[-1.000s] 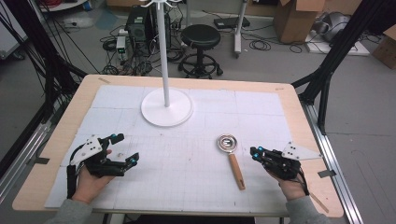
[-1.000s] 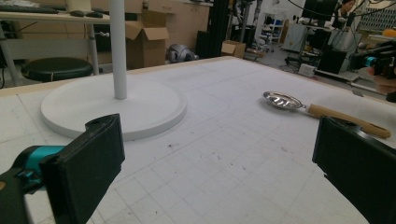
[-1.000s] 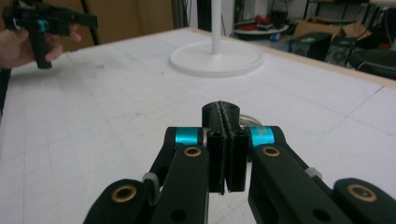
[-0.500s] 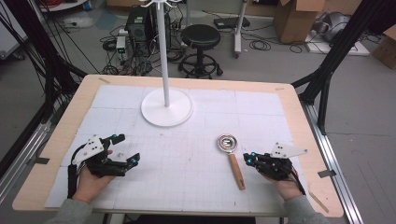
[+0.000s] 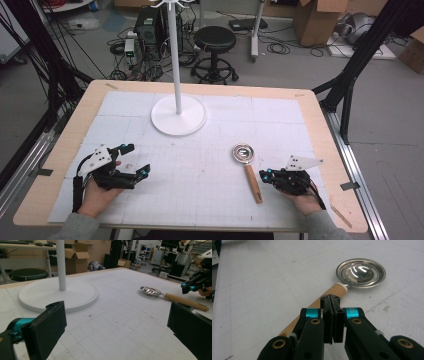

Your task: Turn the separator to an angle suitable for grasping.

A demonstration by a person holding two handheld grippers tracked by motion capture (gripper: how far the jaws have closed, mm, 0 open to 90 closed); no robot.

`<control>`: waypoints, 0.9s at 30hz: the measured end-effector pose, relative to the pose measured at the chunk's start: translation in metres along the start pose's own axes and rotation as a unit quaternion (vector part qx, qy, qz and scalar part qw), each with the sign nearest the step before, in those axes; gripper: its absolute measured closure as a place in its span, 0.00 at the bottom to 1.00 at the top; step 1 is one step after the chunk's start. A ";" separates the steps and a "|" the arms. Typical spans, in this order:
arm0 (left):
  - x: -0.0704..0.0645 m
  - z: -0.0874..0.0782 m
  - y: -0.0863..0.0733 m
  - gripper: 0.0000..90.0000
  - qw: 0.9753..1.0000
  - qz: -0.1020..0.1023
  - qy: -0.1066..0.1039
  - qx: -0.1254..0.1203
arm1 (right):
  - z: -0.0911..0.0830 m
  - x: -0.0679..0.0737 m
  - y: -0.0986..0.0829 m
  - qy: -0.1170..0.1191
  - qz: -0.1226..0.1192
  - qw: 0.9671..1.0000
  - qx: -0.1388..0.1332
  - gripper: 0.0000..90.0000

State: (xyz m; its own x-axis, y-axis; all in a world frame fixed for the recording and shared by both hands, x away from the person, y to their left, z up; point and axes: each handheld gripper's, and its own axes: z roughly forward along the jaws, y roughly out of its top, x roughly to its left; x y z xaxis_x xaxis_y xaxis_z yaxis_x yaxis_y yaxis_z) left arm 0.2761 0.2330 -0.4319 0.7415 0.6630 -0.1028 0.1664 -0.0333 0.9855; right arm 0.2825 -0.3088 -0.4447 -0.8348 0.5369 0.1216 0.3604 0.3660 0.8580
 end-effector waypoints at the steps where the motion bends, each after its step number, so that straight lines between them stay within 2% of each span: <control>1: 0.000 0.000 0.000 0.03 1.000 -0.001 0.000 -0.001 | 0.000 0.000 -0.001 0.002 0.004 1.000 0.004 1.00; 3: 0.000 0.000 0.000 0.03 1.000 -0.001 0.000 -0.001 | 0.001 -0.001 -0.002 0.004 0.005 1.000 0.016 1.00; 10: -0.001 -0.004 0.002 0.03 1.000 0.002 0.000 -0.005 | 0.003 0.001 -0.002 0.010 -0.002 1.000 0.027 1.00; 17: -0.001 -0.003 0.001 0.03 1.000 0.003 0.000 0.001 | 0.007 0.002 -0.001 0.018 -0.007 0.999 0.051 1.00; 23: -0.001 -0.003 0.001 0.03 1.000 0.005 0.002 0.004 | 0.008 0.002 -0.002 0.022 -0.008 0.998 0.059 1.00; 27: -0.003 -0.001 -0.001 0.03 1.000 0.017 0.002 0.021 | 0.010 0.004 -0.001 0.026 -0.015 0.997 0.069 1.00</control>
State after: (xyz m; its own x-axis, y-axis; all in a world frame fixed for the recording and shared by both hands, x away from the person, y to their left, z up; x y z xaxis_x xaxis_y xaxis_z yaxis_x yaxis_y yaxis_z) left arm 0.2735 0.2318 -0.4325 0.7444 0.6642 -0.0687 0.1679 -0.0866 0.9820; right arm 0.2831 -0.2999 -0.4503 -0.8653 0.4854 0.1248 0.3854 0.4853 0.7848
